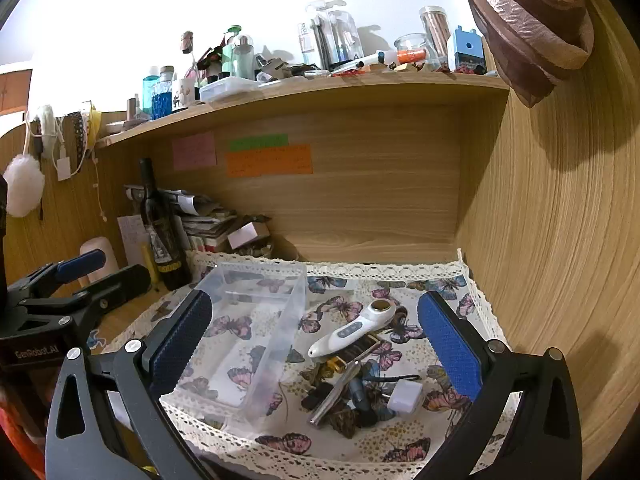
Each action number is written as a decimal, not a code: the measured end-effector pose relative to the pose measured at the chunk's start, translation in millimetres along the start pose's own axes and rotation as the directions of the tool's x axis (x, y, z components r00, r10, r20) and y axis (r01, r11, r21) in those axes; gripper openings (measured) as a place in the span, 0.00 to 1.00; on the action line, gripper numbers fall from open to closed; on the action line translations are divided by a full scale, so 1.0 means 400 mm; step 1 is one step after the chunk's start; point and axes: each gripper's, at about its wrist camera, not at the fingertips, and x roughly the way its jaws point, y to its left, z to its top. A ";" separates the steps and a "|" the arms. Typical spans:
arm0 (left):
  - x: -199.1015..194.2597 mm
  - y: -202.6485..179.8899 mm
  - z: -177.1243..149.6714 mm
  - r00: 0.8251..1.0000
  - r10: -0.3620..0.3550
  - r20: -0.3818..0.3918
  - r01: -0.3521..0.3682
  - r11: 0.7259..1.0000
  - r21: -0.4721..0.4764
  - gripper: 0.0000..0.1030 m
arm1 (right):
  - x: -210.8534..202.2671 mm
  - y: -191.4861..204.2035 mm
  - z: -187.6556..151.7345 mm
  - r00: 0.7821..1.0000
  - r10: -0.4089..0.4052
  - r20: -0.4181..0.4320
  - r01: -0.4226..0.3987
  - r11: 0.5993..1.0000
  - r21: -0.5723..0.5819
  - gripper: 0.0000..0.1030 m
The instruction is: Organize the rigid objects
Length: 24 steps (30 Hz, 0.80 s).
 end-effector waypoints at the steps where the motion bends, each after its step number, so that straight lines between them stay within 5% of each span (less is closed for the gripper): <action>1: 0.000 0.000 0.000 1.000 0.000 0.002 0.000 1.000 0.001 1.00 | -0.001 0.000 0.000 1.000 0.000 0.002 0.000 1.000 0.000 1.00; 24: 0.007 -0.002 -0.008 1.000 -0.019 -0.008 0.019 1.000 -0.001 1.00 | -0.003 0.000 0.001 1.000 0.000 0.004 0.000 1.000 0.001 1.00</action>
